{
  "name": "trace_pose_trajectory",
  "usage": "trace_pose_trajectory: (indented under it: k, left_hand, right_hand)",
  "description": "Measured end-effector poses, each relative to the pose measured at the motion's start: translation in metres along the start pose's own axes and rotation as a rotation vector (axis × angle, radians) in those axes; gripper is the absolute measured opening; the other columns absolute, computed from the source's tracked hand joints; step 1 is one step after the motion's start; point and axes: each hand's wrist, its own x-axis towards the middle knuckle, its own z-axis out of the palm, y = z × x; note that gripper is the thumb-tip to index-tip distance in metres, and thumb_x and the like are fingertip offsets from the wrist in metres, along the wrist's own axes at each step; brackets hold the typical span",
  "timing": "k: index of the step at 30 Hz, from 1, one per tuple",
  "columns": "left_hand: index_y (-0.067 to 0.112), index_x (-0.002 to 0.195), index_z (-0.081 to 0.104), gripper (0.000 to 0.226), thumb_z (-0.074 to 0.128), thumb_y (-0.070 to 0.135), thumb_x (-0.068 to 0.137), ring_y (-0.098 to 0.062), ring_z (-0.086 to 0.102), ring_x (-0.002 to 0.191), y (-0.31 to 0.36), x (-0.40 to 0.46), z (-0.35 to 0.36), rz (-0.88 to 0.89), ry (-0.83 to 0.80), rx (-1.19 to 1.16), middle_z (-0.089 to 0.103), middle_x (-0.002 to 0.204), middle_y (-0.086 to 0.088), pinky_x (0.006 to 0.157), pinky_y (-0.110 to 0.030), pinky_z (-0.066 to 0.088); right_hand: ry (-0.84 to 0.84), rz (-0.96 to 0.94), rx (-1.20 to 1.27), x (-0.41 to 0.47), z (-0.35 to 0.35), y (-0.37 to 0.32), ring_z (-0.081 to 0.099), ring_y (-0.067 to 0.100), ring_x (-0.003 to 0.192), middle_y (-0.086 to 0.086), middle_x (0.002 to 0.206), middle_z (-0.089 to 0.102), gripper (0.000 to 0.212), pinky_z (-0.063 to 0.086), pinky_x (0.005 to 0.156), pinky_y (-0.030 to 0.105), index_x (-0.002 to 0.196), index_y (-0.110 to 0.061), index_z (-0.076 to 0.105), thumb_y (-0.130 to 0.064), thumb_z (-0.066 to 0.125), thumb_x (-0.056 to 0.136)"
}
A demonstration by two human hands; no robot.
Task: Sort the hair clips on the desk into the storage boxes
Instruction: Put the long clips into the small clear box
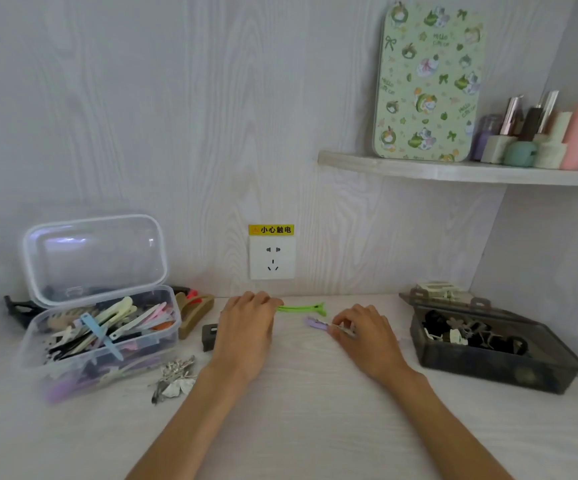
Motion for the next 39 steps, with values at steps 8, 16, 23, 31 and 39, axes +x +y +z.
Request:
trace_pose_trajectory:
  k: [8,16,23,31,39]
  left_hand:
    - [0.016,0.096,0.067,0.023,0.048,0.013,0.085,-0.028,0.060,0.080,-0.085,-0.061,-0.071,-0.165,0.363,0.105,0.067,0.086,-0.003,0.077,-0.038,0.043]
    - [0.009,0.100,0.071,0.025,0.056,-0.002,0.082,-0.040,0.057,0.084,-0.152,-0.104,-0.077,-0.658,0.429,-0.020,0.067,0.087,-0.020,0.079,-0.046,0.041]
    - [0.009,0.110,0.067,0.028,0.050,0.005,0.089,-0.037,0.053,0.105,-0.158,-0.105,-0.070,-0.609,0.446,-0.125,0.066,0.112,-0.015,0.094,-0.045,0.038]
    - [0.007,0.107,0.066,0.025,0.053,0.002,0.086,-0.042,0.055,0.099,-0.155,-0.105,-0.070,-0.547,0.537,-0.115,0.067,0.105,-0.021,0.088,-0.051,0.040]
    - [0.013,0.095,0.067,0.024,0.047,0.009,0.082,-0.030,0.052,0.095,-0.079,-0.067,-0.072,-0.135,0.652,-0.103,0.067,0.106,-0.005,0.084,-0.038,0.037]
  right_hand:
    - [0.072,-0.025,-0.065,-0.011,-0.008,-0.012,0.059,0.017,0.088,-0.004,0.095,0.066,0.016,0.037,0.067,0.026,0.097,-0.023,0.065,-0.031,0.053,0.092]
    - [0.248,-0.187,0.441,0.000,0.015,-0.160,0.058,0.013,0.083,-0.004,0.094,0.068,0.015,0.045,0.071,0.025,0.101,-0.020,0.068,-0.025,0.060,0.089]
    - [-0.138,-0.400,0.245,0.018,0.057,-0.259,0.046,0.018,0.108,-0.002,0.112,0.066,0.028,0.031,0.095,0.034,0.114,-0.023,0.066,-0.027,0.044,0.097]
    - [0.115,-0.298,0.160,-0.003,0.012,-0.161,0.045,0.015,0.119,-0.003,0.122,0.061,0.032,0.034,0.100,0.027,0.123,-0.021,0.057,-0.015,0.044,0.094]
    - [-0.095,0.340,-0.275,-0.040,-0.018,-0.025,0.028,0.026,0.137,0.012,0.146,0.034,0.046,0.019,0.113,0.035,0.141,-0.005,0.029,-0.016,0.034,0.096]
